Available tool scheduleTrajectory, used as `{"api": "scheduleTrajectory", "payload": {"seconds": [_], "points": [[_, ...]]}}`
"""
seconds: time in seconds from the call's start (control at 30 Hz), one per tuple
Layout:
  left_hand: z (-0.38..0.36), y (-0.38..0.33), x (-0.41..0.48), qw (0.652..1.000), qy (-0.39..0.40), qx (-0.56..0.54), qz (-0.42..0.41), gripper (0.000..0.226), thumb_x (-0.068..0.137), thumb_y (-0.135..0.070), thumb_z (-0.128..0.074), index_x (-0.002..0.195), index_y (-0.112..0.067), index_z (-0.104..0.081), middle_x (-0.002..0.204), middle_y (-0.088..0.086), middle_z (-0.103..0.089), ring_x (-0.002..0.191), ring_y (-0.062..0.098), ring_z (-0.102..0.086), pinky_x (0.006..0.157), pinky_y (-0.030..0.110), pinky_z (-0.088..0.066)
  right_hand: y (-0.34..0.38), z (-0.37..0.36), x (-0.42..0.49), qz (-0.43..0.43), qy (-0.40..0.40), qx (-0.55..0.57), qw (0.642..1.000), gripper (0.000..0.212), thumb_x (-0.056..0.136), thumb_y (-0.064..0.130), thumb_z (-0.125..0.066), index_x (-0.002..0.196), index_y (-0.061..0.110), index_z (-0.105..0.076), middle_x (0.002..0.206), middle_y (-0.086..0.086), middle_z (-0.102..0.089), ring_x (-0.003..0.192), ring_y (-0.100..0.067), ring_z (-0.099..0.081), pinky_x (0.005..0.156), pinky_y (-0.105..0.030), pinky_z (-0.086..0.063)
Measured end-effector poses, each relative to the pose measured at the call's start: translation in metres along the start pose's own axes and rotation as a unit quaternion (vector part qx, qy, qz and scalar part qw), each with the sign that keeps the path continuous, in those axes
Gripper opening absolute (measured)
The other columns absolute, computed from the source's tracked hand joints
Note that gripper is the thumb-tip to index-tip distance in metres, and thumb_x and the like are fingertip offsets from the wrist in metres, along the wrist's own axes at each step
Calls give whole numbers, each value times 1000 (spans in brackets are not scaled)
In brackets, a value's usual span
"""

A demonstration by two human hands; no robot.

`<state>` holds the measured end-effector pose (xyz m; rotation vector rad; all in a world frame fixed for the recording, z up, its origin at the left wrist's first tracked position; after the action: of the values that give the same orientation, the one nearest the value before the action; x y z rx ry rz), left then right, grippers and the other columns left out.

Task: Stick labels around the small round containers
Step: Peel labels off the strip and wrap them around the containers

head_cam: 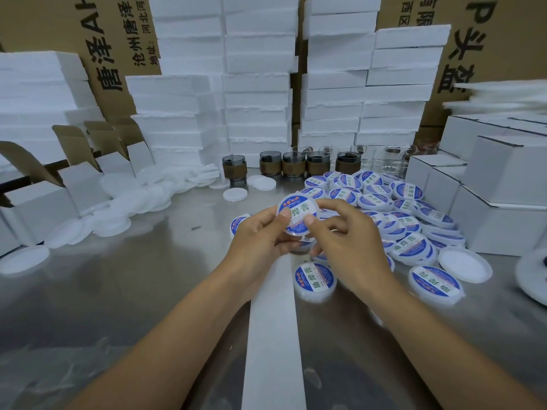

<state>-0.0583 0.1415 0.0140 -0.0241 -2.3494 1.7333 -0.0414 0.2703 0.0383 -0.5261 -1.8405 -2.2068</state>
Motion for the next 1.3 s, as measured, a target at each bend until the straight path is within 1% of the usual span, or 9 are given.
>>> {"api": "scheduleTrajectory", "payload": {"seconds": [0.17, 0.37, 0.53, 0.7, 0.8, 0.87, 0.97, 1.17, 1.3], "points": [[2, 1, 0, 1000, -16, 21, 13, 18, 93, -21, -53, 102, -12, -66, 81, 3, -73, 71, 11, -69, 61, 18, -52, -3, 1, 4, -10, 2, -5, 1000, 18, 88, 17, -61, 102, 28, -57, 62, 3, -64, 43, -5, -58, 48, -20, -50], [16, -2, 0, 994, -108, 18, 19, 24, 98, -20, -46, 89, -13, -67, 56, -3, -57, 46, 7, -50, 47, 18, -45, -8, 43, 16, 12, -119, -128, 984, 31, 94, 23, -51, 124, 29, -56, 65, 10, -56, 57, -2, -54, 52, -7, -39], [34, -10, -2, 978, -206, 5, -15, 28, 98, -18, -43, 76, -14, -60, 42, -6, -41, 35, 6, -31, 36, 16, -28, -19, 56, 17, -9, -138, -237, 962, 37, 93, 25, -54, 128, 16, -52, 57, 6, -52, 61, -10, -53, 67, -29, -41], [49, -6, -6, 964, -265, -13, 1, 24, 93, -9, -39, 76, -13, -55, 39, -7, -33, 33, 7, -23, 34, 16, -19, 0, 57, 9, 6, -158, -327, 932, 27, 89, 37, -57, 108, 20, -50, 61, 3, -53, 70, -22, -56, 61, -33, -41], [52, -1, -4, 961, -271, -54, 25, 22, 93, -8, -38, 77, -12, -52, 38, -7, -30, 31, 6, -21, 33, 15, -16, 18, 26, -2, 76, -80, -290, 951, 14, 88, 35, -56, 98, 27, -51, 61, 8, -50, 64, -15, -52, 60, -33, -41], [52, 2, -2, 961, -265, -68, 38, 21, 93, -9, -39, 77, -11, -52, 38, -7, -29, 31, 6, -21, 33, 15, -15, 23, -11, -15, 126, 31, -285, 950, 11, 88, 32, -55, 99, 31, -54, 80, 13, -55, 80, -7, -50, 71, -29, -40], [50, 5, -1, 962, -253, -87, 50, 20, 92, -9, -40, 76, -11, -52, 39, -6, -30, 30, 6, -21, 33, 15, -15, 20, -51, -28, 189, 147, -330, 913, 23, 92, 30, -50, 114, 28, -55, 114, 13, -54, 107, -1, -39, 88, -21, -32], [50, 5, 0, 961, -244, -117, 52, 19, 93, -10, -40, 77, -10, -51, 39, -6, -29, 31, 6, -21, 32, 15, -16, 4, -61, -27, 178, 192, -390, 883, 37, 94, 36, -44, 131, 32, -45, 133, 14, -47, 129, -3, -29, 109, -26, -17], [46, -2, -1, 965, -228, -126, 38, 19, 93, -8, -40, 78, -9, -50, 39, -6, -30, 32, 6, -22, 33, 16, -18, 1, -57, -26, 174, 193, -424, 867, 41, 92, 40, -46, 132, 36, -42, 135, 18, -44, 132, -2, -25, 113, -28, -13]]}}
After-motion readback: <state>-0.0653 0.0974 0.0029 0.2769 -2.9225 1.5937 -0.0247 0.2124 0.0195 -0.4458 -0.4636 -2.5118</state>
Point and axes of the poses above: each hand's wrist, its own x-axis towards the middle knuckle, its own z-axis out of the back of the hand, y = z × x, the point moved 7 cm from there along x, towards the middle knuckle
